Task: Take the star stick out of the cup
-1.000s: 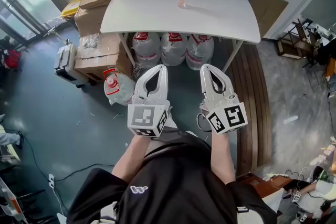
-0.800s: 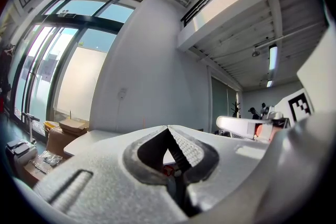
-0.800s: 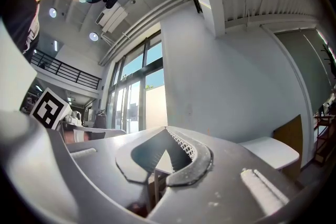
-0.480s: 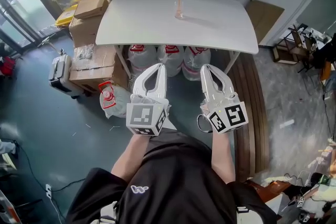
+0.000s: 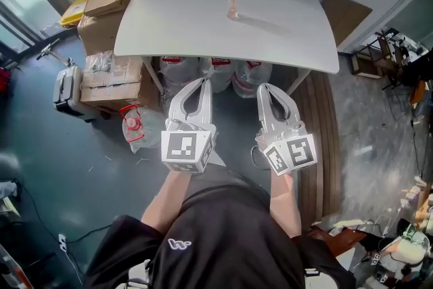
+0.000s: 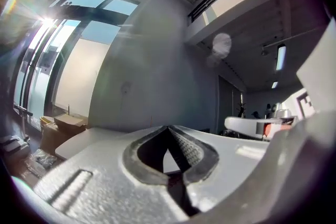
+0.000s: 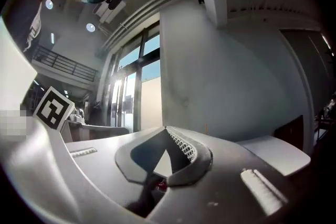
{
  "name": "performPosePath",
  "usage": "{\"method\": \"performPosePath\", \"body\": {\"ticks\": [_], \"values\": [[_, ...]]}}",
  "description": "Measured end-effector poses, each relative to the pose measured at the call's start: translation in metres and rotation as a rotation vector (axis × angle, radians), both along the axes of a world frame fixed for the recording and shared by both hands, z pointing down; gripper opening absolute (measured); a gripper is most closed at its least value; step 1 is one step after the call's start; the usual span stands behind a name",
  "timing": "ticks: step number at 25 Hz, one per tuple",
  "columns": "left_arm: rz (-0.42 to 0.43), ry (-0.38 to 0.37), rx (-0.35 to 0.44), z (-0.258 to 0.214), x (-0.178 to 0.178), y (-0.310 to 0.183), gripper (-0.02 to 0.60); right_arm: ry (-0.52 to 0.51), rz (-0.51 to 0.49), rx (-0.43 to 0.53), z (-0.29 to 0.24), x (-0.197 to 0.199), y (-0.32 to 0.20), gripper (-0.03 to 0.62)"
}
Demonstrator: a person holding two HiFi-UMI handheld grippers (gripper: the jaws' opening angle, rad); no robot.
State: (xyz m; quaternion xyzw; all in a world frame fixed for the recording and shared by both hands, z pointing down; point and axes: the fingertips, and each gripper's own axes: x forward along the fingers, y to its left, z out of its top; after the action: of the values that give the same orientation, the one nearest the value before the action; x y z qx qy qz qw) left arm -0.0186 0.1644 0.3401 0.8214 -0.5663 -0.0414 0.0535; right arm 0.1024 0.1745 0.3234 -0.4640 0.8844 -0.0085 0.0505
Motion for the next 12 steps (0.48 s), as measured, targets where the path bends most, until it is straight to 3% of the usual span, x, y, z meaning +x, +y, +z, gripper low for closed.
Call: {"method": "performPosePath", "body": {"ticks": [12], "values": [[-0.021,-0.008,-0.132,0.044,-0.017,-0.071,0.005,0.005,0.032,-0.063,0.027,-0.011,-0.072,0.006]]}}
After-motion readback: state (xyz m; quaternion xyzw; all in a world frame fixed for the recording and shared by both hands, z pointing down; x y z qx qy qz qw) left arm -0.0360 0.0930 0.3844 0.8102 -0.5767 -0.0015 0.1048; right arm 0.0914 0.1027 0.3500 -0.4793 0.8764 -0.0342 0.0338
